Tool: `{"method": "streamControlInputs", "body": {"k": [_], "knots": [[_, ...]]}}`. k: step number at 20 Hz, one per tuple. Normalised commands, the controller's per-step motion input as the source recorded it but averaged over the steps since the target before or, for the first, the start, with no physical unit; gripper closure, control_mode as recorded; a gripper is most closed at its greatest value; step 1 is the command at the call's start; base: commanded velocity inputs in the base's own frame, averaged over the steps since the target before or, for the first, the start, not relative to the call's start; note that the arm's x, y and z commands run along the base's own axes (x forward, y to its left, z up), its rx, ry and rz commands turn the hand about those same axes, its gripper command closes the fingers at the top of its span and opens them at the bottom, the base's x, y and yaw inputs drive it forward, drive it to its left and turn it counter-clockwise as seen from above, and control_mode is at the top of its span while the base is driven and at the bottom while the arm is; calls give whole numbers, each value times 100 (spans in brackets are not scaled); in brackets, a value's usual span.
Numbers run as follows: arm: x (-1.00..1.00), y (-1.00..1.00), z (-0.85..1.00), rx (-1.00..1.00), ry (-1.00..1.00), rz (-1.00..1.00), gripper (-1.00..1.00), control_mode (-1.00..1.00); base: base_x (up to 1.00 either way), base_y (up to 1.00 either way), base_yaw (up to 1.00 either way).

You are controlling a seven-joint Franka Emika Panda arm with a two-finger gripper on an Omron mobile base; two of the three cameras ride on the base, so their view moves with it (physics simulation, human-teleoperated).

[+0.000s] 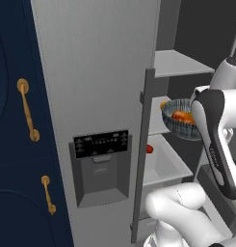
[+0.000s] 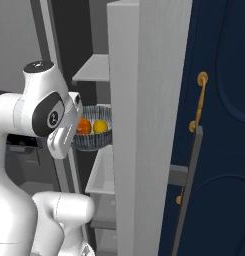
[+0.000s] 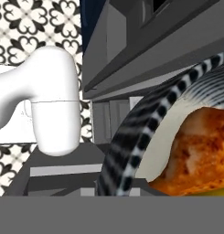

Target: Pick the chicken drumstick and lemon from their plates and place them in the bowl. Then put the bowl in the fridge.

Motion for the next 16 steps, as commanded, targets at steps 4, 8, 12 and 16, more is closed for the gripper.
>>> {"method": "streamControlInputs", "body": {"k": [4, 8, 12, 16], "knots": [[-13, 0, 1, 0, -3, 0, 100, -100, 0, 0, 0], [-61, 1, 19, 0, -43, 1, 100, -100, 0, 0, 0], [7, 5, 54, 0, -36, 0, 100, -100, 0, 0, 0], [73, 0, 66, 0, -6, 0, 100, -100, 0, 0, 0]]}}
